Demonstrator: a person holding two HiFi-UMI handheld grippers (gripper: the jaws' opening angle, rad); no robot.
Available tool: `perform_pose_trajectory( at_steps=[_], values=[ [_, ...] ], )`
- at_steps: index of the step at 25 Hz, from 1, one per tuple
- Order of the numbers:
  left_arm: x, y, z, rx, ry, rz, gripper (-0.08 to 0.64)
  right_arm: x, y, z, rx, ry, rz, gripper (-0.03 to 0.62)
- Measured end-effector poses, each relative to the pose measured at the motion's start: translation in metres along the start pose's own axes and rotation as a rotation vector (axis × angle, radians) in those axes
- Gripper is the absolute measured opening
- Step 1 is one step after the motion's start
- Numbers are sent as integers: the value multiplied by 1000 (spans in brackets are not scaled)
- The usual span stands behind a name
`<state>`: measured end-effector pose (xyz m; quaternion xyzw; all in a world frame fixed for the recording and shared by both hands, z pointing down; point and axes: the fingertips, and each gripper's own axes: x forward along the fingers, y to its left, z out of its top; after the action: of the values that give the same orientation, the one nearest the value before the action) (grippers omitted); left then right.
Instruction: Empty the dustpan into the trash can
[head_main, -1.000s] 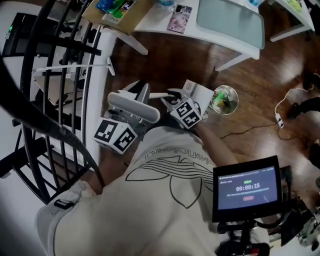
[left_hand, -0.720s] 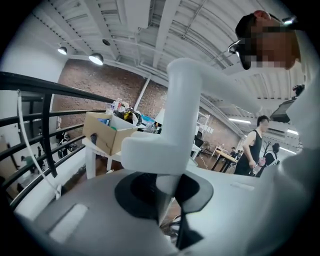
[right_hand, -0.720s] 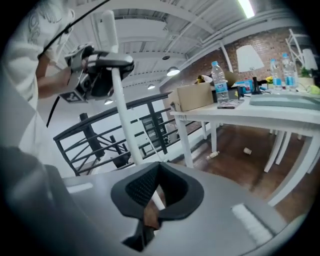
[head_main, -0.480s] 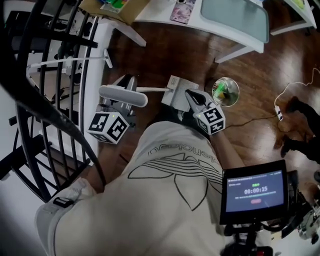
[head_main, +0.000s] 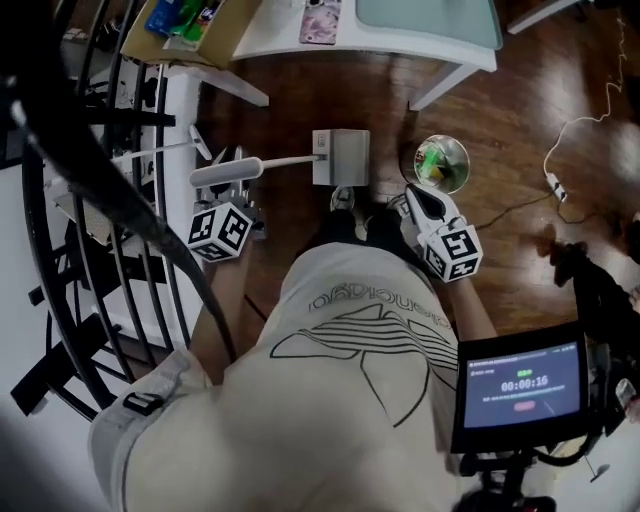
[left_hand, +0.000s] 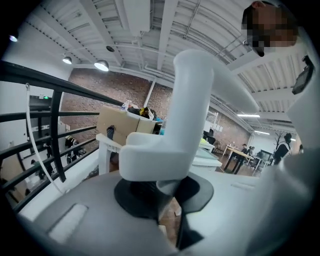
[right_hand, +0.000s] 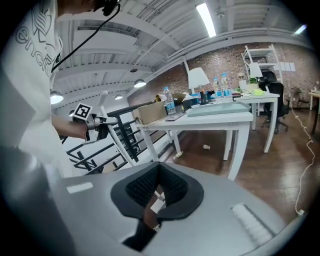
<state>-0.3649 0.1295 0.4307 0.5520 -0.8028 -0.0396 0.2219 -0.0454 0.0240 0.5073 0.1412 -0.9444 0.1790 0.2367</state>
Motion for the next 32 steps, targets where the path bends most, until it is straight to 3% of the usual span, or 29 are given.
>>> perform_pose_trajectory(
  at_steps=[9,16,25,32],
  values=[
    [53,49,-23,18,-25,-1,72,-1,12,-14,34,37,-94,3],
    [78,53,-36,24,-38,4,71,-19,9,-29,46,63,-143,3],
    [80,65,-57,-13,-11,18,72,-24,5,-32,71,70,-176,3],
    [83,72,-86,7,13,7,69,-23,13,-35,60,93,-168,3]
  ],
)
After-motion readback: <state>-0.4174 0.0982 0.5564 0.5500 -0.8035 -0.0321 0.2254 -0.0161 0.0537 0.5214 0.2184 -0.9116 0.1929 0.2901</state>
